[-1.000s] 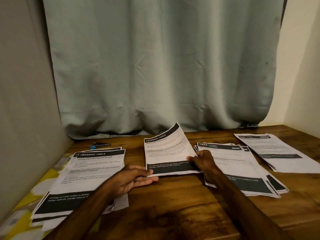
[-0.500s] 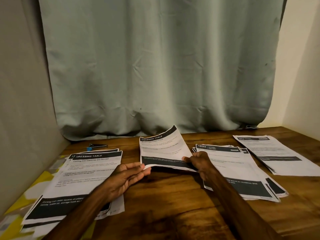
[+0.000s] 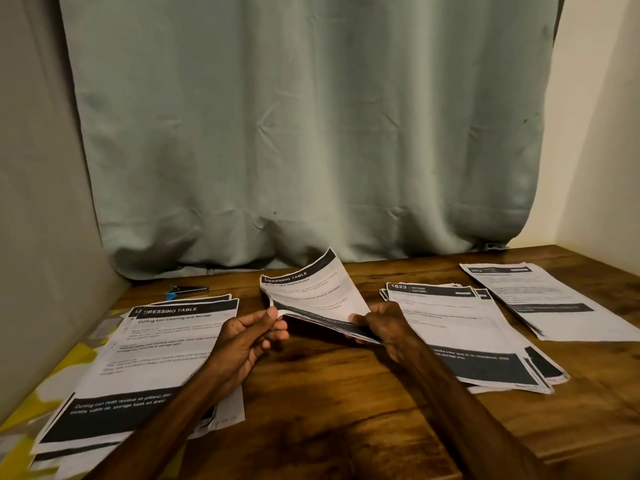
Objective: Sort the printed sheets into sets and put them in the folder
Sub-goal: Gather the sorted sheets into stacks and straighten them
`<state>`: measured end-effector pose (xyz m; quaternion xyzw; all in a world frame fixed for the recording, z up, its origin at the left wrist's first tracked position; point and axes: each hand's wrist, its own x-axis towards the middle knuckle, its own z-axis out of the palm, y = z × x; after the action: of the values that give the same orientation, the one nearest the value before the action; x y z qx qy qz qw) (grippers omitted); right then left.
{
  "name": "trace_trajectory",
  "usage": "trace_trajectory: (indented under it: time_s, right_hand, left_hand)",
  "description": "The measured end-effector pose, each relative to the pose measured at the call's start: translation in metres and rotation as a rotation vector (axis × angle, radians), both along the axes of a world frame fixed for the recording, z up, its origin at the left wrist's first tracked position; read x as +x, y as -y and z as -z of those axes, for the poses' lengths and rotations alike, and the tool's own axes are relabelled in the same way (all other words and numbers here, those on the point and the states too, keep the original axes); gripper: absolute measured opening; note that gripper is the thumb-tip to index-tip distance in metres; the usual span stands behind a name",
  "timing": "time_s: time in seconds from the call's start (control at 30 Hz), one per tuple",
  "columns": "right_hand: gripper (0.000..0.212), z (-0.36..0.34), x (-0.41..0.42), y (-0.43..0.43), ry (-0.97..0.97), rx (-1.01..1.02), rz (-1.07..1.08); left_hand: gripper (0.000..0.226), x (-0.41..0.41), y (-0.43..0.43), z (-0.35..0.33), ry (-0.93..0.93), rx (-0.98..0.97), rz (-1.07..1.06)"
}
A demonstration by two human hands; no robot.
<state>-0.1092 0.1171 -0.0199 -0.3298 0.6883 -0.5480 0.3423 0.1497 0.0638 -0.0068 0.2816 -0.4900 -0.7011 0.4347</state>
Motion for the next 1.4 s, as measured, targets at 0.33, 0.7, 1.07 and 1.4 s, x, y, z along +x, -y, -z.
trace_trajectory:
  time_s: [0.33,0.7,1.07,1.4]
  right_hand:
    - [0.019,-0.004,0.001,-0.001,0.065,-0.043,0.004]
    - [0.016,-0.018,-0.007,-0.008,-0.026,-0.064,0.028]
    - [0.024,-0.002,-0.002,-0.019,-0.087,-0.021,-0.073]
    - [0.022,-0.007,-0.001,-0.021,-0.097,0.048,-0.004]
  left_hand:
    - [0.062,0.005,-0.001,-0.006,0.021,-0.032,0.049]
    - [0.065,0.017,-0.004,-0.012,0.189,0.062,0.339]
    - [0.035,0.009,0.004,0.001,0.174,0.133,0.109]
    - [0.029,0.009,0.01,0.008,0.183,0.14,0.084]
